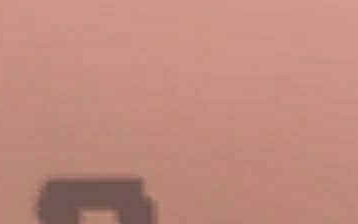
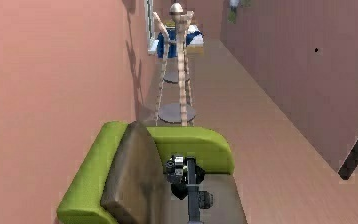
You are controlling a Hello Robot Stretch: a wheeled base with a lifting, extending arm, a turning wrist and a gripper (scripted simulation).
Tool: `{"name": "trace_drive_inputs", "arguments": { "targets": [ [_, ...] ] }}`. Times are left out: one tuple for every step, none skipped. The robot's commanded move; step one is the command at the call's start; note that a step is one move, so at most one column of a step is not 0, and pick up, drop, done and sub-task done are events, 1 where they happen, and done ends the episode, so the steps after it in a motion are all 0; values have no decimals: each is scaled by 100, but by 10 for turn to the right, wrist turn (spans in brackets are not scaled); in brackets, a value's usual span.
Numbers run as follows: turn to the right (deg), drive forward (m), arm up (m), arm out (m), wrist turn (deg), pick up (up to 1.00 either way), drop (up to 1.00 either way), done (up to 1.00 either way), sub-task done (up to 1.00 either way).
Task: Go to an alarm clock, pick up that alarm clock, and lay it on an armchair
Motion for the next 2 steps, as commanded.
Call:
{"name": "trace_drive_inputs", "arguments": {
  "targets": [
    [0, 0, 10, 0, 0, 0, 0, 0, 0],
    [0, 0, 0, -8, 0, 0, 0, 0, 0]
  ]
}}
